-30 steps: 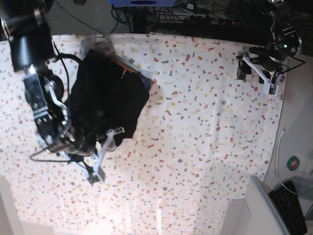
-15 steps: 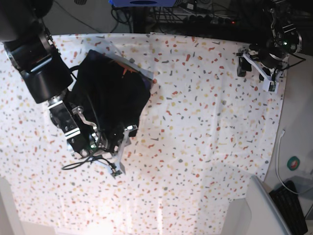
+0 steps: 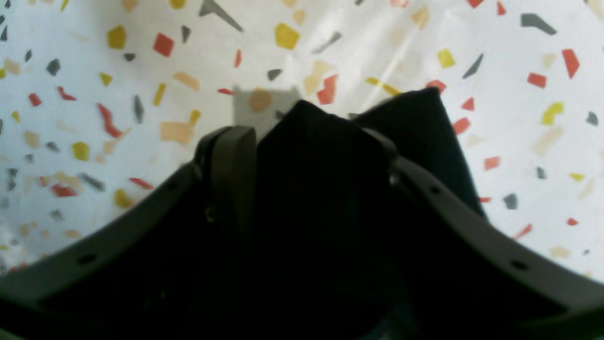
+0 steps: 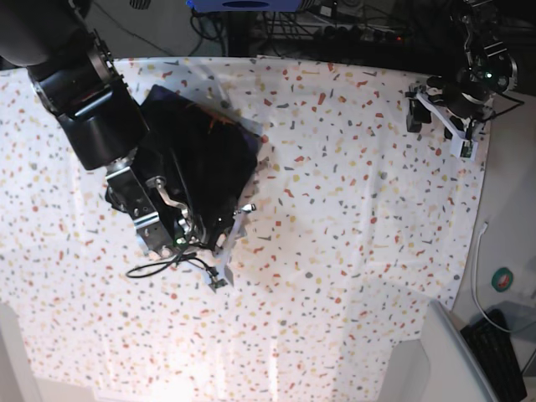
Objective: Layout the t-shirt on the table in an organized manner, then fold the t-shirt properly
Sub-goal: 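Grasp the bundle corner with the right gripper and fold it over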
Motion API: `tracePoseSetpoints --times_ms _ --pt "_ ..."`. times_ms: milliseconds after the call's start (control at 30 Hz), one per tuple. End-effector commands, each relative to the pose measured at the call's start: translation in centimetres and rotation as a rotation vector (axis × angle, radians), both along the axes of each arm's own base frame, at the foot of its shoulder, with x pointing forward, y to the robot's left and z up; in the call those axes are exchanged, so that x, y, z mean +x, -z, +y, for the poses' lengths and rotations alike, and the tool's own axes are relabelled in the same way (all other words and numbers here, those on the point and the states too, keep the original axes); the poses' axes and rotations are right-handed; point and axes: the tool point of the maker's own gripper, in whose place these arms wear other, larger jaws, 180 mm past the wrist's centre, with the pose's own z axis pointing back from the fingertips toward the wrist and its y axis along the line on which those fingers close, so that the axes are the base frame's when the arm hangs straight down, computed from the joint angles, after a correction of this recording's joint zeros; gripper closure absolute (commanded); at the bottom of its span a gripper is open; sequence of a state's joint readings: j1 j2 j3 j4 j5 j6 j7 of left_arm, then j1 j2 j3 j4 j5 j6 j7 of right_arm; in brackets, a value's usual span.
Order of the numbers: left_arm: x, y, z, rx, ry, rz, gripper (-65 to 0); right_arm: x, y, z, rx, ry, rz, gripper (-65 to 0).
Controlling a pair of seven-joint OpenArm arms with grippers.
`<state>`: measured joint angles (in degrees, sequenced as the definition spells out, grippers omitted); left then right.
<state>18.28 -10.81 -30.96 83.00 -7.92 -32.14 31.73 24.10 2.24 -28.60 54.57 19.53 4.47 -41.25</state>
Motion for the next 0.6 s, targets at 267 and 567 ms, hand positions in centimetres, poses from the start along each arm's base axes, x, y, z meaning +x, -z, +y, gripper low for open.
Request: tracePoseSetpoints --times_ms 267,567 --pt "0.5 -0.9 0.5 0.008 0.007 -0.033 -45.6 2.5 -1.6 -0.4 0.026 0.022 -0.087 -5.9" --pt "0.4 -0.8 0.5 0.009 0.008 -0.029 -45.6 1.6 -4.9 0.0 0.094 0.042 -0.140 0.0"
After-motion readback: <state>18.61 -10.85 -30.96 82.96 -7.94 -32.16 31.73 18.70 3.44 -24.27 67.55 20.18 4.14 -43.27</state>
